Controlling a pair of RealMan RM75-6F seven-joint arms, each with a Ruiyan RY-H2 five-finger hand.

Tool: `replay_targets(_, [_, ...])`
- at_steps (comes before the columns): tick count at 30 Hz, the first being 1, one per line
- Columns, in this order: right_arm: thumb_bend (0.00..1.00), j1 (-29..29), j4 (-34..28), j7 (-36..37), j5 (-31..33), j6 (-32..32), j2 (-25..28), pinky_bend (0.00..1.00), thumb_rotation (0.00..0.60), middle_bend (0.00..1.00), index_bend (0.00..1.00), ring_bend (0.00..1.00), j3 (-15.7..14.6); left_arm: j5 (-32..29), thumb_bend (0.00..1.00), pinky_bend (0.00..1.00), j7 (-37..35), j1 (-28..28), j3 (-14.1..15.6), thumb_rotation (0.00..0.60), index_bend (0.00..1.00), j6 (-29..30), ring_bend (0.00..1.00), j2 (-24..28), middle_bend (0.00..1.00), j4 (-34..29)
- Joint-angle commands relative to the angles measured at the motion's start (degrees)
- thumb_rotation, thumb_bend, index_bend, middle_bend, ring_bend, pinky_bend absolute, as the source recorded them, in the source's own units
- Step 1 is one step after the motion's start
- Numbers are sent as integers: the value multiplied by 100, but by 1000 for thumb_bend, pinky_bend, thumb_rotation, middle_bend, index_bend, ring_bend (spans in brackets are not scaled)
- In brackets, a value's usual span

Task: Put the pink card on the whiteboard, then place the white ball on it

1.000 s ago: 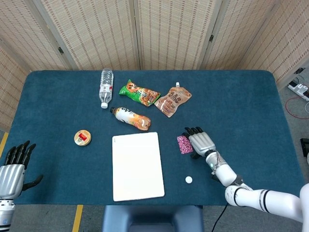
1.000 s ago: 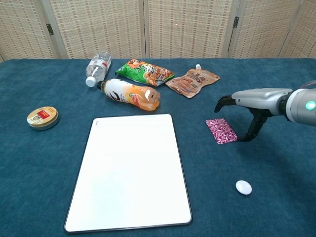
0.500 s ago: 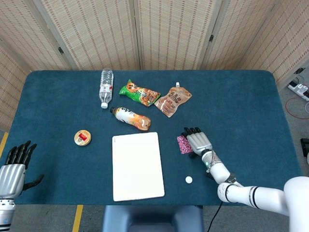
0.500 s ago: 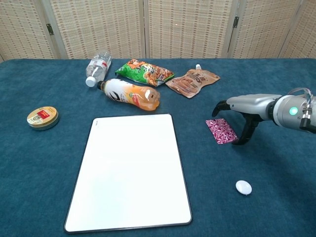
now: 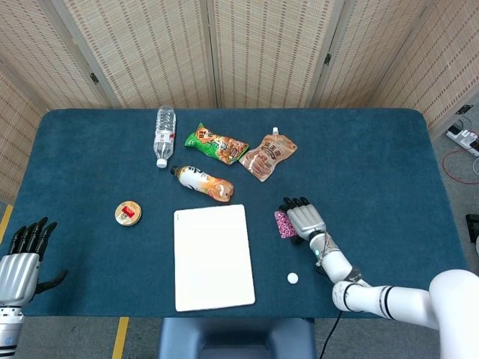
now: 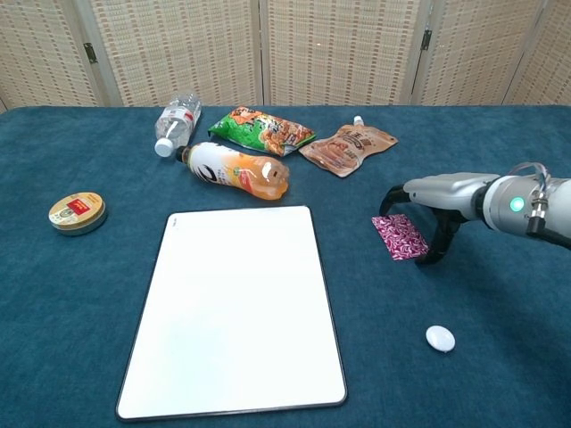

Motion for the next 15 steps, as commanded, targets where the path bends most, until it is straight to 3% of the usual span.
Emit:
replay_targets(1, [291,18,19,-5,33,7,-9,0,600,46,148,44,-20,-8,246,0,-3,-3,2,600,62,-12,47,-2,16,10])
replay_targets(6, [292,50,53,-1,51,21,-19,0,600,45,151,44,-54,-5,246,0,-19,-2,-2,600,67,0,47,-18,16,33])
replay_targets(15, [290,23,134,139,-43,113,-79,0,600,62,260,8,-41,-3,246,0,-17,6,4,600,76,10,47,-38,16,52])
